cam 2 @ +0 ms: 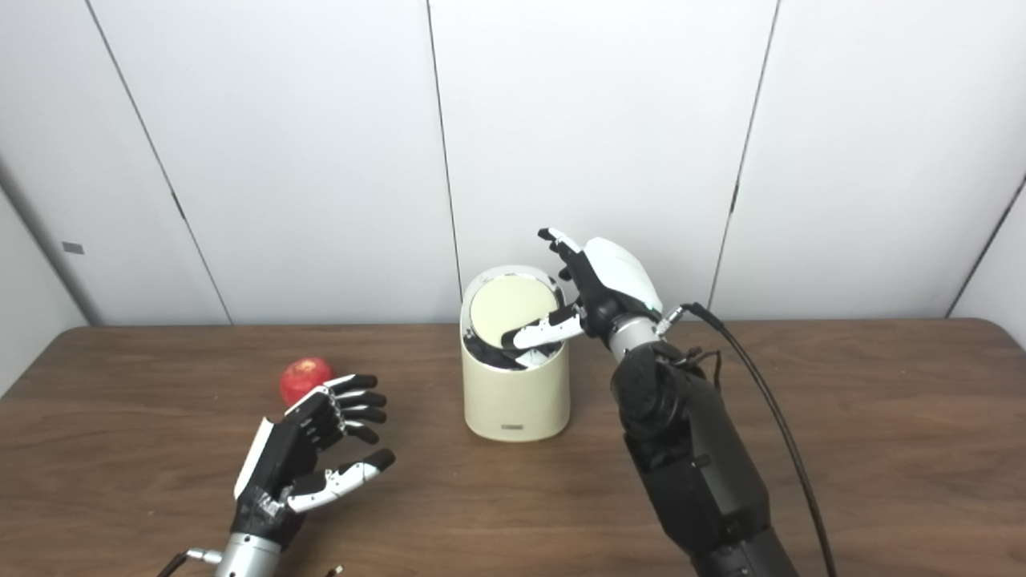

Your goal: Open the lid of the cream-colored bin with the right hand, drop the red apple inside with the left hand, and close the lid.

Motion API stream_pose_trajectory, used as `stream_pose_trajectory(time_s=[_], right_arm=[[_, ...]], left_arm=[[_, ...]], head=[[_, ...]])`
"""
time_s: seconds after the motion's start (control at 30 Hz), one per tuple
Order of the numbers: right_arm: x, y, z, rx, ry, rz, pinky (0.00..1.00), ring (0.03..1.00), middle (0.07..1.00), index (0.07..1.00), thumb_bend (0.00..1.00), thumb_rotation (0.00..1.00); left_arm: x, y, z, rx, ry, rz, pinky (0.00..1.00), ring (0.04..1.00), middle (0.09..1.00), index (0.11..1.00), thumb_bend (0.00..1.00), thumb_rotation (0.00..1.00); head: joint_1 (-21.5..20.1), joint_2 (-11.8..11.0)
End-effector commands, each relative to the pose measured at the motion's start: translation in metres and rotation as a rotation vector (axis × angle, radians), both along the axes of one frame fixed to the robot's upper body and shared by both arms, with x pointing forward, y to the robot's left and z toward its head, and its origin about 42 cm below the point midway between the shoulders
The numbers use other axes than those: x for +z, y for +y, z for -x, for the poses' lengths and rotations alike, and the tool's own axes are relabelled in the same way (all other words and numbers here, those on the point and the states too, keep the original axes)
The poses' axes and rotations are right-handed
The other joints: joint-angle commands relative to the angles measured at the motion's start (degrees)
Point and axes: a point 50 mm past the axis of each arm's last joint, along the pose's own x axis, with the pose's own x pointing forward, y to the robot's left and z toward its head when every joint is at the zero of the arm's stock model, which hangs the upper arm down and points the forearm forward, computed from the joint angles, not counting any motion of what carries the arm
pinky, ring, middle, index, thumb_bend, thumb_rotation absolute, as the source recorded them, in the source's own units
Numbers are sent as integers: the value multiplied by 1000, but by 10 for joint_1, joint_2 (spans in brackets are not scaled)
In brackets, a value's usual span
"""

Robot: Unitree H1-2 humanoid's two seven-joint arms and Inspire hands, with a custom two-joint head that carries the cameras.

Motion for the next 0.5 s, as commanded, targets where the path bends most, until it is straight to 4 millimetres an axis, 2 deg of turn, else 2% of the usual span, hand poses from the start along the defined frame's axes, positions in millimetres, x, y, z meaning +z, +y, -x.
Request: stream_pose_trajectory(time_s=[0.0,0.17,0.3,0.4,0.47], right_arm=[[2,-9,2,-42,10,8,588,812,906,900,768,184],[24,-13,12,-16,-56,-68,586,818,915,900,771,250],[37,-25,25,39,-119,-160,604,811,914,892,756,219],[37,-38,37,42,-148,-179,564,750,874,893,739,284],[31,-48,43,41,-166,-205,603,776,865,890,737,311]], left_arm=[[-17,3,14,12,52,3,536,640,680,747,659,2],[-17,2,14,12,54,12,542,642,682,750,663,13],[-18,2,14,8,52,9,542,644,685,751,658,8],[-17,2,13,14,52,1,541,640,682,752,667,24],[-17,2,13,16,53,0,539,639,682,749,670,25]], head=[[0,0],[-1,2],[1,1],[-1,1],[-1,1]])
